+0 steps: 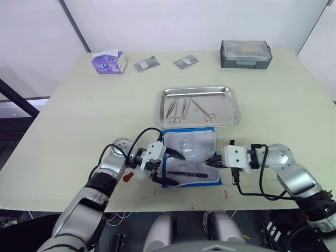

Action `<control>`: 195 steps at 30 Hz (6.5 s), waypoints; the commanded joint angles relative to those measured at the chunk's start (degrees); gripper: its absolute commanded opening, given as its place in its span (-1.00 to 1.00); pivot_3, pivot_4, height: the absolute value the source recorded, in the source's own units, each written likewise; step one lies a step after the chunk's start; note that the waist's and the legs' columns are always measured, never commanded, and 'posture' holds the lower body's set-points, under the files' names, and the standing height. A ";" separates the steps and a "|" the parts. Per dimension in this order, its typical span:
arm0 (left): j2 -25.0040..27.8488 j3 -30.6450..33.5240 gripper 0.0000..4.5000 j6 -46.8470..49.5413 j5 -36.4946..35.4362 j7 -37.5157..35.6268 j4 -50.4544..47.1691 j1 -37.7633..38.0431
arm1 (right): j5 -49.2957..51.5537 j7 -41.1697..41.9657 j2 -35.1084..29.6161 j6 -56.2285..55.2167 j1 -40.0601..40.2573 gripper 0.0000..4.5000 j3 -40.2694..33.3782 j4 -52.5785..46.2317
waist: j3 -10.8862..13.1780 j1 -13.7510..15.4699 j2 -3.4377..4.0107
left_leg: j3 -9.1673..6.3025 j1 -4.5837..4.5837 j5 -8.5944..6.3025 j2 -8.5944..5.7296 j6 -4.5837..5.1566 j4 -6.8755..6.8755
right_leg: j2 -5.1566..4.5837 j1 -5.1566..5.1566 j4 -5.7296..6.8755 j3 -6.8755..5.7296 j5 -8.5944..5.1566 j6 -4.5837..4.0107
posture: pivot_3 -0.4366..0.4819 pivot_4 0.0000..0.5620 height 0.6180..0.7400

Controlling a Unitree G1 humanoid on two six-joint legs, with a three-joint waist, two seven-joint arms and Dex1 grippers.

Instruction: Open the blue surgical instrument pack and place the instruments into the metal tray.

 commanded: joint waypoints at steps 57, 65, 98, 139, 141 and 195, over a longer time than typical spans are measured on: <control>0.18 -5.49 1.00 0.79 3.45 -2.26 5.48 3.17 | 7.20 -4.28 5.99 6.05 5.76 -0.67 -1.67 3.21 | -0.02 0.12 0.03 | 0.00 0.00 0.00 -0.01 0.00 0.02 | -0.01 0.01 0.01 -0.01 0.00 0.00 | -0.05 -0.47 0.91; 0.16 -5.53 1.00 0.92 3.49 -2.26 5.19 3.31 | 7.04 -4.32 5.75 5.93 5.99 -0.67 -1.45 3.23 | -0.02 0.13 0.03 | 0.00 0.00 0.00 -0.01 0.00 0.02 | -0.01 0.01 0.01 -0.01 0.00 0.00 | -0.05 -0.47 0.91; 0.11 -5.65 1.00 1.30 3.22 -2.26 4.69 3.56 | 3.86 -3.54 3.57 8.60 2.09 -0.99 0.15 -2.78 | -0.02 0.11 0.03 | -0.01 0.00 0.00 -0.01 0.00 0.02 | -0.01 0.02 0.01 -0.02 0.00 0.00 | -0.05 -0.47 0.91; 0.40 -6.07 1.00 0.60 3.12 -2.26 5.85 2.83 | 6.98 -0.06 -9.23 5.30 8.63 -0.99 -10.61 -10.05 | 0.03 0.15 -0.06 | 0.03 -0.02 0.00 -0.01 0.00 0.03 | -0.01 0.02 -0.01 -0.03 0.00 0.00 | -0.05 -0.47 0.91; 0.38 -6.17 1.00 0.53 3.14 -2.26 5.92 2.77 | 7.78 0.38 -10.34 4.74 10.29 -0.99 -12.61 -10.08 | 0.03 0.20 -0.05 | 0.03 -0.02 0.00 -0.01 0.00 0.03 | -0.01 0.02 -0.01 -0.04 0.00 0.00 | -0.05 -0.47 0.91; -1.46 -4.32 1.00 0.25 3.96 -2.26 6.08 3.85 | 3.92 -36.77 22.31 27.68 -32.06 -0.99 -13.70 40.39 | -0.23 -0.05 0.43 | -0.06 -0.04 0.00 -0.10 0.01 0.02 | -0.03 0.01 0.04 0.11 0.00 0.01 | -0.05 -0.47 0.91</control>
